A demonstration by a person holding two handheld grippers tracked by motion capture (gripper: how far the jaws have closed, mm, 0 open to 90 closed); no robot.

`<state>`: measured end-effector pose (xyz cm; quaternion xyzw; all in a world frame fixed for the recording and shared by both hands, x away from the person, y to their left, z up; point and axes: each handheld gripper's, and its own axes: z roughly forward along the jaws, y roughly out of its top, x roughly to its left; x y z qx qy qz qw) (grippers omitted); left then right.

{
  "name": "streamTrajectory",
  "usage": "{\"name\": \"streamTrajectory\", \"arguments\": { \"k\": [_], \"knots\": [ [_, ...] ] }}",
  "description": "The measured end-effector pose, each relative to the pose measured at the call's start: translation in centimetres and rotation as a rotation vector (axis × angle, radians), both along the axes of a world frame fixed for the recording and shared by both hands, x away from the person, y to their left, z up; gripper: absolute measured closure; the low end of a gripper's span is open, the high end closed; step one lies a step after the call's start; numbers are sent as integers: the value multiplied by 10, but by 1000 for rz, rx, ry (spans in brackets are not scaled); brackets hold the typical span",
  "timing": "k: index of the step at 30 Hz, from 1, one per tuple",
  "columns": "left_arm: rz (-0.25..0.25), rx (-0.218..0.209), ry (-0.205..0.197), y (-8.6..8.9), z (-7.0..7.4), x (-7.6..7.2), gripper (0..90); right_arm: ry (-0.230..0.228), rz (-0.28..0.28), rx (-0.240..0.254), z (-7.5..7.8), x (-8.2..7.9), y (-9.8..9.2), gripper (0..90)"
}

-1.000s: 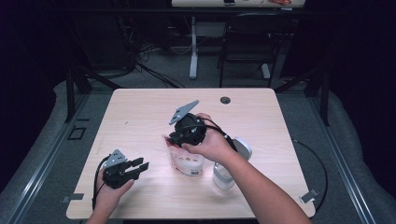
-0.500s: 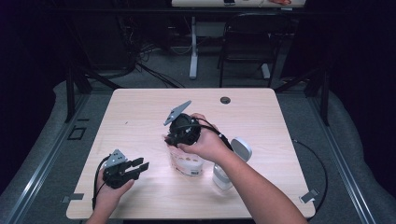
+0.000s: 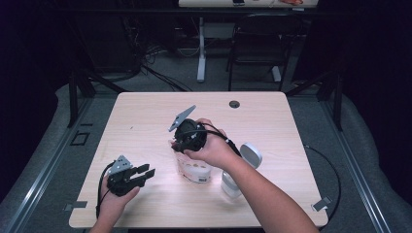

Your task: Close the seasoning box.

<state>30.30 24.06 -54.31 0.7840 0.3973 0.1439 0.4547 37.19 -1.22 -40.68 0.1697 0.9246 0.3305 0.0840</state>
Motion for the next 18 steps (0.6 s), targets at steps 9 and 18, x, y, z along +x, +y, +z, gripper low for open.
{"name": "streamTrajectory", "arguments": {
  "k": [9, 18],
  "knots": [
    [0, 0, 0, 0, 0, 0, 640, 4, 9, -2, -1, 0, 0, 850],
    [0, 2, 0, 0, 0, 0, 640, -2, 22, -9, 0, 0, 0, 896]
  ]
}}
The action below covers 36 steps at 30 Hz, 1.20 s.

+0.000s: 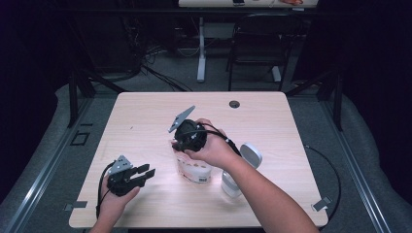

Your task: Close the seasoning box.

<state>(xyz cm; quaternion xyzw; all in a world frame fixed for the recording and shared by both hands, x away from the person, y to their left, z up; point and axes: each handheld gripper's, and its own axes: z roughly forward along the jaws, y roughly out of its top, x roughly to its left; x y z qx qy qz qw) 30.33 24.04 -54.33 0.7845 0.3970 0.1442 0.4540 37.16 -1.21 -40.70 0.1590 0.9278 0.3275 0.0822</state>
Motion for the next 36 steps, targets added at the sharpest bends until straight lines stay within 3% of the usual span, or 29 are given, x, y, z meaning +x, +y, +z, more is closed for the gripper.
{"name": "streamTrajectory", "arguments": {
  "k": [9, 25, 36],
  "knots": [
    [-1, 2, 0, 0, 0, 0, 641, -24, 9, -12, 0, -1, 1, 898],
    [-6, 8, 5, -1, 0, 0, 640, -19, 21, -10, 2, -4, -3, 900],
    [-21, 10, 9, -5, -1, 0, 641, -26, 25, 29, 3, -9, -18, 900]
  ]
}}
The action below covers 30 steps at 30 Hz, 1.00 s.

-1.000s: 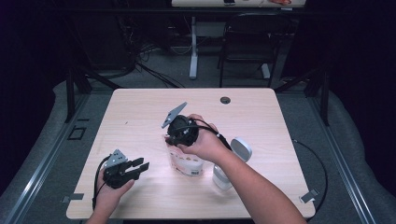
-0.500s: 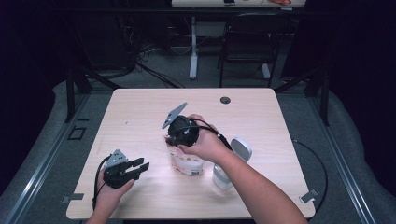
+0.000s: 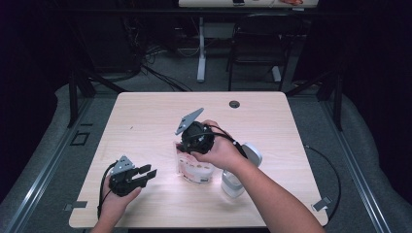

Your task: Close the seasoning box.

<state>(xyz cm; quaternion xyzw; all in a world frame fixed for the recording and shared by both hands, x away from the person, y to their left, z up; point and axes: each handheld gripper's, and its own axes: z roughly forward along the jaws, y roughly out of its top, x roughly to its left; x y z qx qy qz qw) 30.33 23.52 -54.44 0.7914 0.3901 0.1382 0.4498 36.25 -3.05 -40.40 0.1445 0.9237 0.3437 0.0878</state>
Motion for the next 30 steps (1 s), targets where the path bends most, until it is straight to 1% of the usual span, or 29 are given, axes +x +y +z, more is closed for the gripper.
{"name": "streamTrajectory", "arguments": {
  "k": [1, 2, 4, 9, 14, 15, 20, 23, 26, 30],
  "knots": [
    [2, 3, -1, -1, 0, 0, 641, 1, -3, 8, 0, -1, -1, 900],
    [-2, 1, 0, -2, 0, 0, 640, 0, 0, 4, 0, -1, -2, 900],
    [-5, 5, -4, -3, -1, 0, 640, -1, 6, 9, 1, -2, -4, 900],
    [-28, 8, -4, -8, -1, -2, 634, -9, 15, 12, 2, -7, -7, 900],
    [-51, 13, -2, -15, -2, -3, 617, -19, 26, 26, 6, -12, -10, 900],
    [-68, 15, -4, -16, -1, -3, 606, -18, 25, 31, 6, -12, -10, 900],
    [-102, 18, -23, -24, -2, -5, 551, -21, 33, 34, 9, -13, -13, 900],
    [-127, 13, -18, -29, -4, -4, 529, -23, 36, 34, 9, -14, -14, 900],
    [-169, 5, -22, -36, -6, -4, 491, -24, 45, 26, 10, -15, -15, 900],
    [-219, 7, -35, -44, -8, -4, 443, -22, 53, 21, 13, -15, -16, 900]
  ]
}}
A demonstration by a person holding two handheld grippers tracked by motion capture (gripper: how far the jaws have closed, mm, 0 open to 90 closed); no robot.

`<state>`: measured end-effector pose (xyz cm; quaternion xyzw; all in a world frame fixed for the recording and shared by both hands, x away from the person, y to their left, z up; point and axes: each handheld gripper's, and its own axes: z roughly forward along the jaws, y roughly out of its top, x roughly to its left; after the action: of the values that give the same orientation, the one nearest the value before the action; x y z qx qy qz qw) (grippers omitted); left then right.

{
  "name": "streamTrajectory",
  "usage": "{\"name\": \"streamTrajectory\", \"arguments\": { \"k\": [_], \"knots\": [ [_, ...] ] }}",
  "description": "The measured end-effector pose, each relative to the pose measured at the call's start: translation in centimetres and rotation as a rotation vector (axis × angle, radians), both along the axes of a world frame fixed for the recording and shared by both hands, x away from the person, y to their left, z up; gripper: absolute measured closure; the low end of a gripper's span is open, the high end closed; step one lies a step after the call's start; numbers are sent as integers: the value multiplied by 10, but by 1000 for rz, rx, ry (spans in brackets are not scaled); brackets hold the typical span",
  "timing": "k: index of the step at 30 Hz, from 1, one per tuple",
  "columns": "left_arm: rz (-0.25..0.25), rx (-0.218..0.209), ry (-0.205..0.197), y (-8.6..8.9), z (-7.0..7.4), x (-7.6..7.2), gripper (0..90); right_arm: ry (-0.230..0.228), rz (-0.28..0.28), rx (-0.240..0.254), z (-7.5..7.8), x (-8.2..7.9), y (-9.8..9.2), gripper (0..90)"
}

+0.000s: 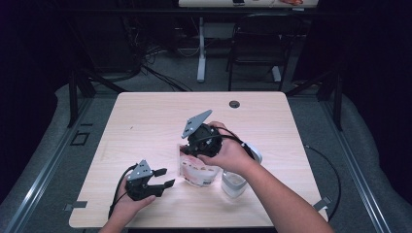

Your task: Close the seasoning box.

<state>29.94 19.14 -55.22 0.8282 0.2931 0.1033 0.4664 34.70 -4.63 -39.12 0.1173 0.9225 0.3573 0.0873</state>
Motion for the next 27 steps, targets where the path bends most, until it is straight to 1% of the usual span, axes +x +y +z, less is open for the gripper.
{"name": "streamTrajectory", "arguments": {
  "k": [4, 6, 7, 8, 9, 11, 13, 14, 16, 19, 21, 24, 27],
  "knots": [
    [-26, -8, 4, -7, -2, 3, 426, -3, 7, 1, 3, -2, 0, 900],
    [-42, -11, 15, -9, -3, 5, 425, -4, 13, 4, 4, -3, 1, 900],
    [-43, -16, 27, -10, -4, 6, 425, -3, 19, 3, 4, -3, 1, 900],
    [-52, -12, 30, -10, -4, 7, 423, -3, 21, 4, 5, -3, 1, 900],
    [-49, -9, 28, -11, -5, 8, 422, -1, 23, 8, 5, -4, 1, 900],
    [-57, -22, 28, -12, -6, 10, 420, 2, 34, 7, 6, -4, 2, 900],
    [-76, -28, 18, -14, -6, 13, 417, 1, 37, 2, 7, -5, 3, 900],
    [-87, -21, 19, -15, -6, 14, 411, 2, 45, 0, 7, -5, 4, 900],
    [-112, -6, 5, -18, -6, 15, 408, 3, 50, -1, 7, -6, 5, 900],
    [-145, -2, -2, -24, -5, 14, 398, 1, 54, -2, 7, -6, 6, 900],
    [-154, 0, -2, -26, -5, 13, 397, 4, 59, 0, 7, -6, 6, 900],
    [-162, 5, 13, -29, -7, 14, 397, 5, 58, 10, 8, -6, 5, 900],
    [-170, 11, 12, -30, -8, 14, 404, 8, 62, 19, 9, -6, 5, 900]
  ]
}}
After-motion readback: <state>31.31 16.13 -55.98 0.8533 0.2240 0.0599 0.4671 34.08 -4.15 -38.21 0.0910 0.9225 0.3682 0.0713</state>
